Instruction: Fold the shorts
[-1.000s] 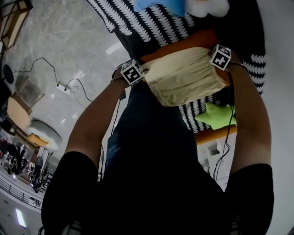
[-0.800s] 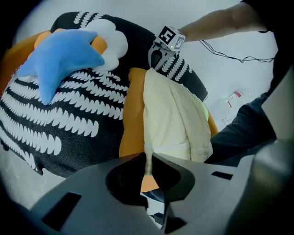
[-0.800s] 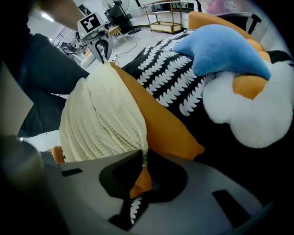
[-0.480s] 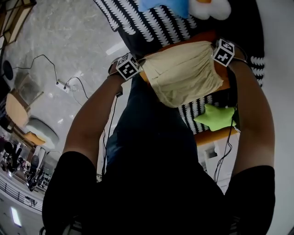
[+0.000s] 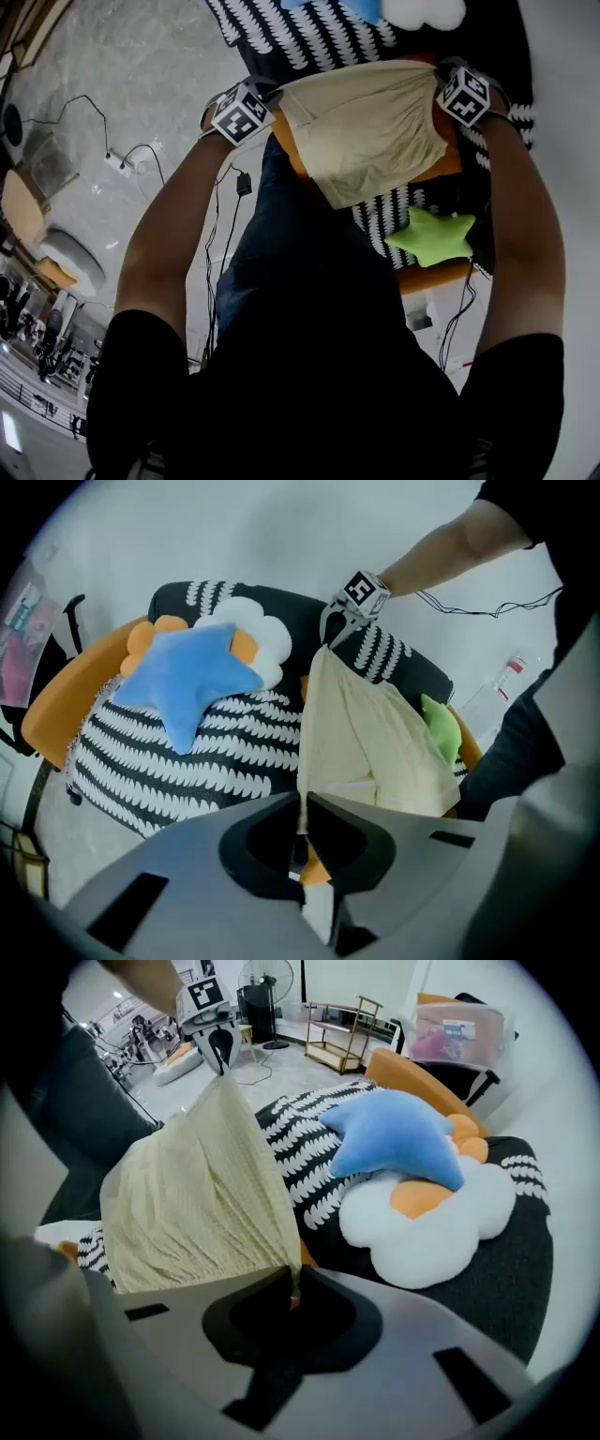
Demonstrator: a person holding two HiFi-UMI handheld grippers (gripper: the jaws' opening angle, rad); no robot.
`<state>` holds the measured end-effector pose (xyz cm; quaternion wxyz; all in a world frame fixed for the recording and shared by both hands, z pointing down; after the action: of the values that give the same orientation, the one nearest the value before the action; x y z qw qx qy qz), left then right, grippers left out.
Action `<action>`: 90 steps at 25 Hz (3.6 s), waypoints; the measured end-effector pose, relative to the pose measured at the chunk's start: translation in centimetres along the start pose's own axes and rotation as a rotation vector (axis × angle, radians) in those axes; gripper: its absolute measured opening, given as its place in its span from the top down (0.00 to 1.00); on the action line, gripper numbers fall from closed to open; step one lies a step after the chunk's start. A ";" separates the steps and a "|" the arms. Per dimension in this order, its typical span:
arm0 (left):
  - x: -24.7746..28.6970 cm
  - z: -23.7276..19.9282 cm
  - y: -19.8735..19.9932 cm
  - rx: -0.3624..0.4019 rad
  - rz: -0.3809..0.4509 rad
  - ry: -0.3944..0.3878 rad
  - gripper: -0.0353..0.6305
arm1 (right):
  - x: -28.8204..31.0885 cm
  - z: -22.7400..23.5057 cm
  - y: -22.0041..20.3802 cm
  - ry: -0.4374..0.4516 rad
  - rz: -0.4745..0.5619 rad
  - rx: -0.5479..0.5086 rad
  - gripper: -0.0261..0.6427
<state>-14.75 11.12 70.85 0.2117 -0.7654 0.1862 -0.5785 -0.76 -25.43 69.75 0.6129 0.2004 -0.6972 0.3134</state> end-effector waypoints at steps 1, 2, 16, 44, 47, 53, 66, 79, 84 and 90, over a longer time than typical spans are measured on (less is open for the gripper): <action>-0.4 0.7 0.2 -0.001 0.009 0.009 0.90 | -0.6 -0.1 -0.3 -0.011 0.014 -0.002 0.91; -0.8 1.4 0.4 -0.006 0.019 0.018 0.90 | -1.1 -0.3 -0.6 -0.023 0.028 -0.003 0.91; -2.2 11.7 -0.2 -0.031 0.105 -0.009 0.91 | -4.0 -3.6 -3.8 -0.102 0.089 -0.078 0.91; 3.9 25.0 -3.9 0.008 0.097 -0.266 0.91 | -0.6 -12.5 -9.9 -0.150 -0.055 -0.021 0.90; 5.5 26.4 -4.4 0.006 0.088 -0.290 0.91 | 0.0 -13.3 -10.8 -0.154 -0.067 -0.004 0.90; 7.9 27.6 -5.0 -0.007 0.056 -0.308 0.91 | 0.8 -14.3 -11.9 -0.166 -0.080 0.017 0.90; 9.8 27.9 -5.8 0.010 -0.015 -0.391 0.74 | 2.1 -16.1 -12.7 -0.146 -0.103 0.141 0.86; 5.1 25.0 -4.0 0.008 -0.087 -0.443 0.55 | -2.1 -17.8 -15.1 -0.133 -0.085 0.569 0.72; 3.6 22.5 -1.2 -0.009 -0.081 -0.415 0.55 | -3.9 -18.3 -15.9 -0.210 0.029 0.869 0.72; 2.5 19.5 4.2 -0.022 -0.060 -0.403 0.55 | -5.4 -19.8 -16.7 -0.216 0.214 1.265 0.71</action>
<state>4.50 8.43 65.91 0.2190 -0.8732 0.1236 -0.4175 25.68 -24.51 68.66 0.2681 0.4825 -0.4518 0.7009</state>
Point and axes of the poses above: the fingertips, and each gripper's own axes: x forward along the fingers, z to its right, y out of its top, the point moved 8 cm from there along -x, backward along the fingers, and after that the axes turned 7 degrees about z, right-handed, at the moved point
